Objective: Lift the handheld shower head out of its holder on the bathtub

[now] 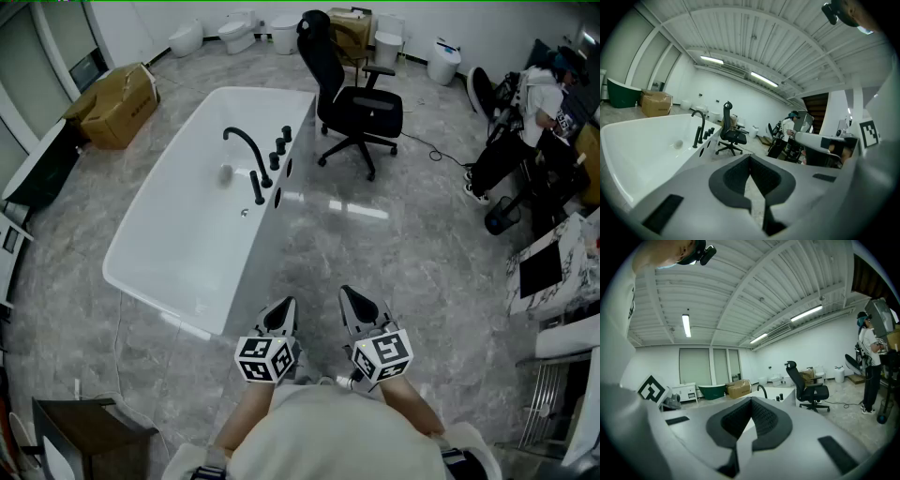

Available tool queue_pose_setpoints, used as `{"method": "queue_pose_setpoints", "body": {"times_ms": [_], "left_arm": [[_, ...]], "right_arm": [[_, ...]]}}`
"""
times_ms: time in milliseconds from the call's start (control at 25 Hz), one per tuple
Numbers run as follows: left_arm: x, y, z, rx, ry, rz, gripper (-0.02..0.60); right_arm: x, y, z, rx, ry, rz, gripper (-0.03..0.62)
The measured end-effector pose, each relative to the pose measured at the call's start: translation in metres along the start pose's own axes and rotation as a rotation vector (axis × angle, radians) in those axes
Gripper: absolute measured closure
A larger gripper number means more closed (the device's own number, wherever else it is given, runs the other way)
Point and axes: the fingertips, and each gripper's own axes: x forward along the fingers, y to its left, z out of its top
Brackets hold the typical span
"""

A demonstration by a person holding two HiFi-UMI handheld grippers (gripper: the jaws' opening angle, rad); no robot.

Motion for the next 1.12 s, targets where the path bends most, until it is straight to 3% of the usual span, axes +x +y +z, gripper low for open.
{"method": "queue_pose_setpoints", "body": {"times_ms": [240,600,800,1120], "left_arm": [[-0.029,-0.054,-0.025,-0.059,-0.048,-0.002,0.561],[-0.051,-0.058,-0.027,-0.060,-0.071,0.016,0.561],[-0.058,-0.064,-0.034,-0.062,-0.064,0.017,0.561],[-0.060,-0.070,-0.038,-0.074,-0.063,0.023,0.561]], "right_arm": [[-0.054,-0.001,-0.003,-0.044,0.037,0.028,0.576],[-0.081,0.016,0.000,-0.086,0.015,0.031,0.576],[-0.092,0.017,-0.003,-0.032,0.007,0.047,0.576],[-0.097,0.017,-0.005,-0.067,0.013,0.072,0.576]]}}
